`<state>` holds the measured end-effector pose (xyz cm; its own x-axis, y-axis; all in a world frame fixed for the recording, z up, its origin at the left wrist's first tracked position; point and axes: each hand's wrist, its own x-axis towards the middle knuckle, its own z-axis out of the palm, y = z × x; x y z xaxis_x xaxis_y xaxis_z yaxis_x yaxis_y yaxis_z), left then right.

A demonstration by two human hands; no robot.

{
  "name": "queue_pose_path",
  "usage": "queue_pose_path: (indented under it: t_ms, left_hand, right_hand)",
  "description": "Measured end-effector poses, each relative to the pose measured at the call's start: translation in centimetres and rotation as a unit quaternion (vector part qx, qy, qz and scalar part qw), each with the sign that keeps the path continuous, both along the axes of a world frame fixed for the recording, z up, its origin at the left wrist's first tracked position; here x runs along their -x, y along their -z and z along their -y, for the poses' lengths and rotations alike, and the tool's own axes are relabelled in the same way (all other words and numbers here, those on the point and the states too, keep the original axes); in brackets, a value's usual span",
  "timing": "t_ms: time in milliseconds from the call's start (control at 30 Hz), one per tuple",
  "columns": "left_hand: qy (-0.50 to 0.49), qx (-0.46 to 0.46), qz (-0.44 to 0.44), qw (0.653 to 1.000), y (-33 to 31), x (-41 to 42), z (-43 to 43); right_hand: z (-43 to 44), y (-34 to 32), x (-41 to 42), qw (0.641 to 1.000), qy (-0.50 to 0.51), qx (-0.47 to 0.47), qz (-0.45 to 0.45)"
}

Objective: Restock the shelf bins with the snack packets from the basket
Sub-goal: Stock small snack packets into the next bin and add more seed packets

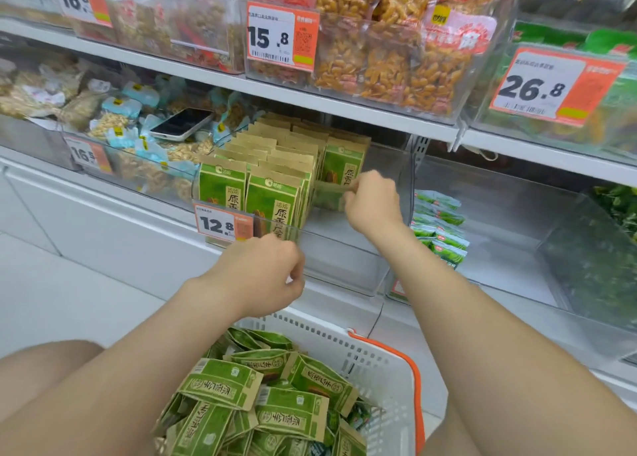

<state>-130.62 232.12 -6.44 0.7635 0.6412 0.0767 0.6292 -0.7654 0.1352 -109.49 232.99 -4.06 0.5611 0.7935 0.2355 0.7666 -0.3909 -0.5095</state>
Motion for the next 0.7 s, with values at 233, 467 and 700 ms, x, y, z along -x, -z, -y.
queue_pose_path:
  t_ms: [233,467,700]
  left_hand:
    - [0.005,-0.015,0.029,0.999,-0.2,-0.9,-1.1]
    - [-0.01,-0.071,0.112,0.991,-0.2,-2.2,-2.5]
    - [-0.016,-0.129,0.23,0.964,-0.7,-2.2,-3.8]
  right_hand:
    - [-1.6,-1.2,-1.0,0.99,0.07,-0.08,-0.09]
    - [-4.2,-1.8,-1.2,0.976,0.131,-0.122,-0.125]
    - [-5.4,-1.2,-0.5,0.98,0.126,-0.115,-0.099]
